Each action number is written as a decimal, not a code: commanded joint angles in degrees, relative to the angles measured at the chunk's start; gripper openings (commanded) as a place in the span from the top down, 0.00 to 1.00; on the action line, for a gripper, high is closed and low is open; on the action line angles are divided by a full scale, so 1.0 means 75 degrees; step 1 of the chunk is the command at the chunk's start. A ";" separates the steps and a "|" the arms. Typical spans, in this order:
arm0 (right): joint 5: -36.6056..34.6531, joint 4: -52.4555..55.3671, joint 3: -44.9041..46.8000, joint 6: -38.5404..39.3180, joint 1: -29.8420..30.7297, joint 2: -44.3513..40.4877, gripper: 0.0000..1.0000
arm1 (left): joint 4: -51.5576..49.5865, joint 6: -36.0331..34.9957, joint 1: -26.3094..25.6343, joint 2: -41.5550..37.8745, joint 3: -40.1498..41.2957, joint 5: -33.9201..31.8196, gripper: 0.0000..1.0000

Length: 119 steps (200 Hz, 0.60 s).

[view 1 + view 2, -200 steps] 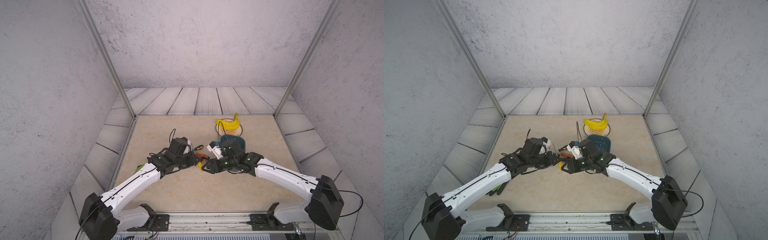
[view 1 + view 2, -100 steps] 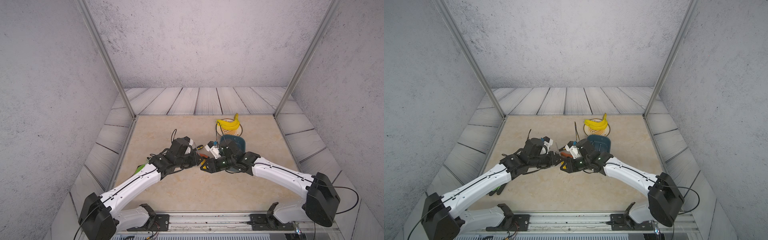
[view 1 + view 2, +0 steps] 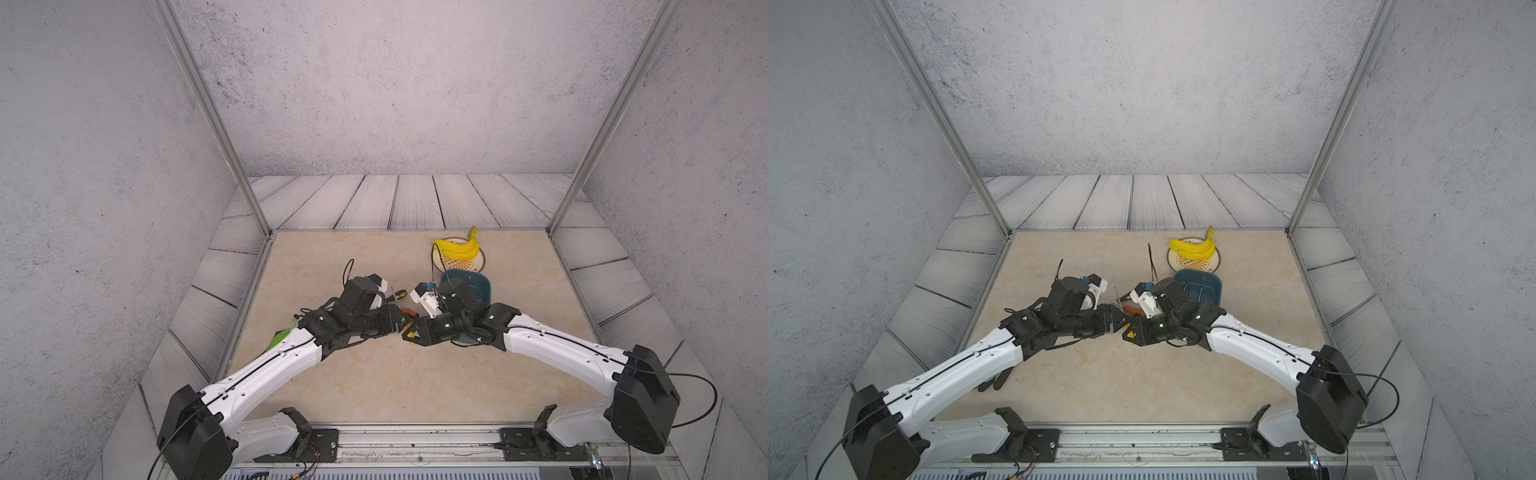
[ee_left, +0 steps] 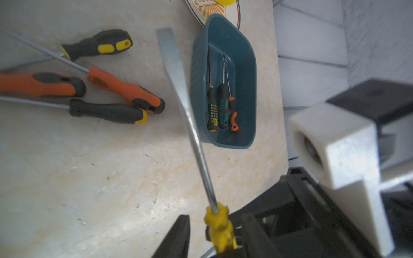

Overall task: Put the screwdriver on the desktop into the storage box
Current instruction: Pick up the screwdriver from the center of the board, then place the screwdriver in the storage box.

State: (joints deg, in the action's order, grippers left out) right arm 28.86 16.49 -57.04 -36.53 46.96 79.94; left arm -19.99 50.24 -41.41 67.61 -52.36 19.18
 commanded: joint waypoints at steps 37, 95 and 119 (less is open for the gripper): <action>-0.0691 0.0678 -0.0084 0.0199 -0.0036 -0.0237 0.94 | -0.0430 -0.0300 -0.0034 -0.0342 -0.0259 -0.0673 0.32; -0.1340 0.1267 0.0093 0.0129 -0.0464 -0.0705 0.94 | -0.1127 -0.0567 0.0002 -0.0936 -0.0327 -0.1279 0.27; -0.1439 0.1510 0.0150 0.0137 -0.0782 -0.0892 0.94 | -0.1227 -0.0557 0.0002 -0.1131 -0.0204 -0.1396 0.27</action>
State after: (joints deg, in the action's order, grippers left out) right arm 20.56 24.99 -56.80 -35.99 42.96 75.35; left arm -26.85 47.29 -41.43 60.62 -53.36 11.00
